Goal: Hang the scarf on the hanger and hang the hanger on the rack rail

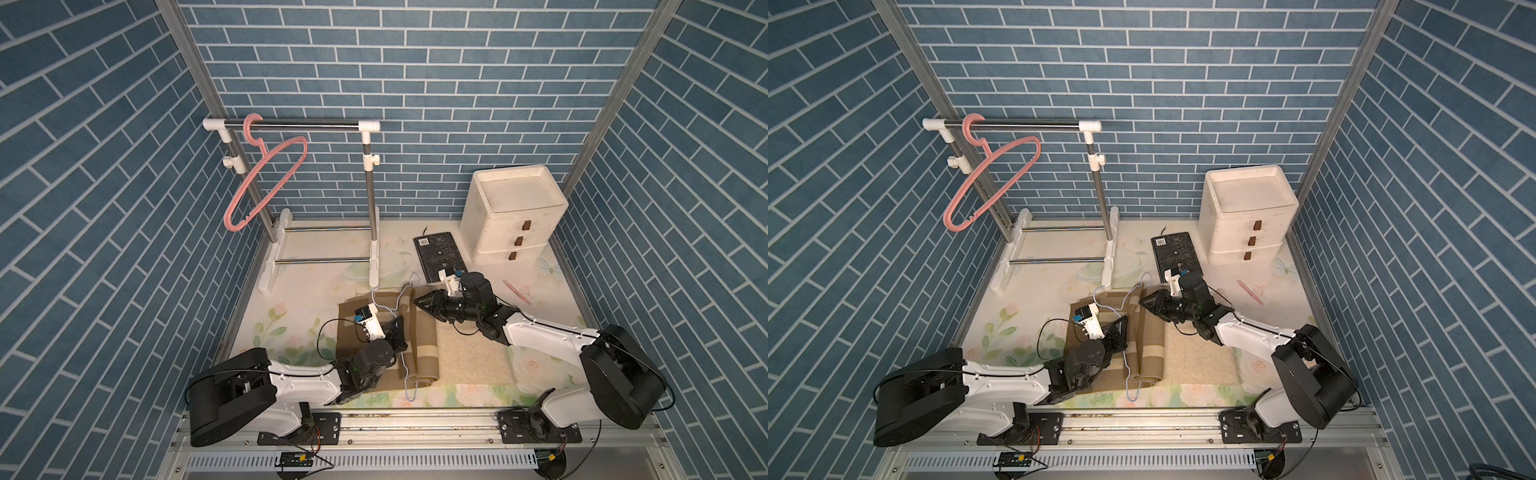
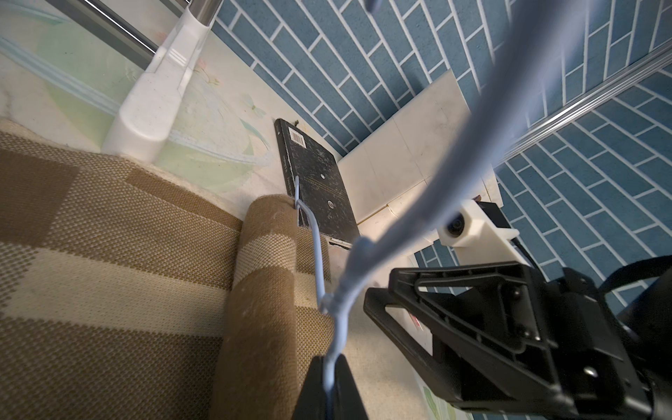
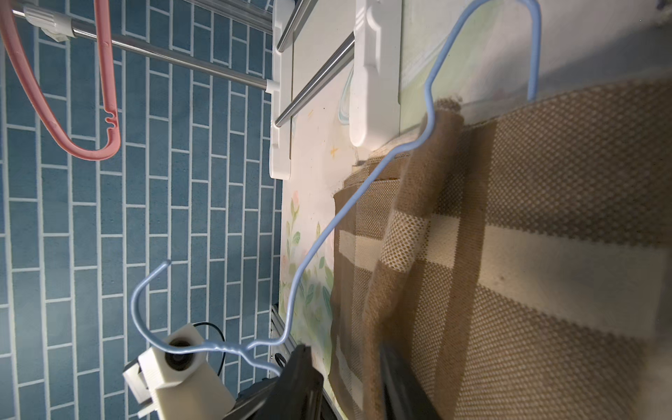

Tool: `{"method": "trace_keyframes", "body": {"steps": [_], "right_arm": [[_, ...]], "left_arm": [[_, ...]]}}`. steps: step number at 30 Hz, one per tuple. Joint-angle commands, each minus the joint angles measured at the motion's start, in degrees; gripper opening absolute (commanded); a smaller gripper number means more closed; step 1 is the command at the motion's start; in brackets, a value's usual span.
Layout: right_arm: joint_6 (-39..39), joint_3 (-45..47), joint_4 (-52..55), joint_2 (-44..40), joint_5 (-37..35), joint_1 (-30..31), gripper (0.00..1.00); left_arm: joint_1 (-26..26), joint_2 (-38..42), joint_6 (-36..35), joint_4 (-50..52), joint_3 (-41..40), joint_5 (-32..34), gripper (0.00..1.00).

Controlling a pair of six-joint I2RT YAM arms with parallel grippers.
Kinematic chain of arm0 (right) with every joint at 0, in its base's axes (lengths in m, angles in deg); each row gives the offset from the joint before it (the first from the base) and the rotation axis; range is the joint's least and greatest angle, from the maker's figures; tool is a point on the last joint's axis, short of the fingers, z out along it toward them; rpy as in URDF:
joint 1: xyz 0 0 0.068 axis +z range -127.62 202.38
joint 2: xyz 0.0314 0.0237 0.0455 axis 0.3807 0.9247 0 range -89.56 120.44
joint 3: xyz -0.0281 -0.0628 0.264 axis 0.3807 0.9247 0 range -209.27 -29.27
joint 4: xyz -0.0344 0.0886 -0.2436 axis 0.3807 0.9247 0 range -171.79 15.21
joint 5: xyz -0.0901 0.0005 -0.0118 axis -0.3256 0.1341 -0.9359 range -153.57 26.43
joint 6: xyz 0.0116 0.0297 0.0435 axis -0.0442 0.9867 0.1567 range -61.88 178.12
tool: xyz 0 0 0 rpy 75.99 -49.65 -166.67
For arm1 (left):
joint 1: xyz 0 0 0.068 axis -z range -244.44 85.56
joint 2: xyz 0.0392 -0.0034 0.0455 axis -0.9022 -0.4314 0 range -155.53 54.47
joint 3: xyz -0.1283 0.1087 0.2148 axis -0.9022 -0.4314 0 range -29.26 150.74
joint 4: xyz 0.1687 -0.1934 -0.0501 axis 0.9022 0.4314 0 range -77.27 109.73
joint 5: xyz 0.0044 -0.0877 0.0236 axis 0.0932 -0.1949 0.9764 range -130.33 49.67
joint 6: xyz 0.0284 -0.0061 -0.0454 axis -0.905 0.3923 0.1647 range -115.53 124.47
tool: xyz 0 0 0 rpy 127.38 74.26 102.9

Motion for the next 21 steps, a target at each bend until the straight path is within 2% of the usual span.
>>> {"method": "trace_keyframes", "body": {"steps": [1, 6, 12, 16, 21], "right_arm": [[-1.4, 0.4, 1.4, 1.0, 0.2, 0.8, 0.35], [-0.1, 0.7, -2.0, 1.3, 0.5, 0.7, 0.35], [2.8, -1.0, -8.2, 1.5, -0.3, 0.8, 0.49], [4.9, -1.2, -11.5, 1.9, -0.9, 0.8, 0.54], [5.7, -3.7, -12.0, 4.3, -0.2, 1.5, 0.55]], "left_arm": [[0.4, 1.8, -0.7, 4.1, 2.6, -0.4, 0.0], [0.5, 2.1, -0.5, 7.3, 5.1, -2.3, 0.0], [0.5, 1.2, -0.2, 8.3, 5.4, -2.2, 0.0], [0.5, 0.9, -0.3, 8.5, 5.4, -2.2, 0.0], [0.5, 0.6, -0.3, 8.3, 5.5, -2.3, 0.0]]}}
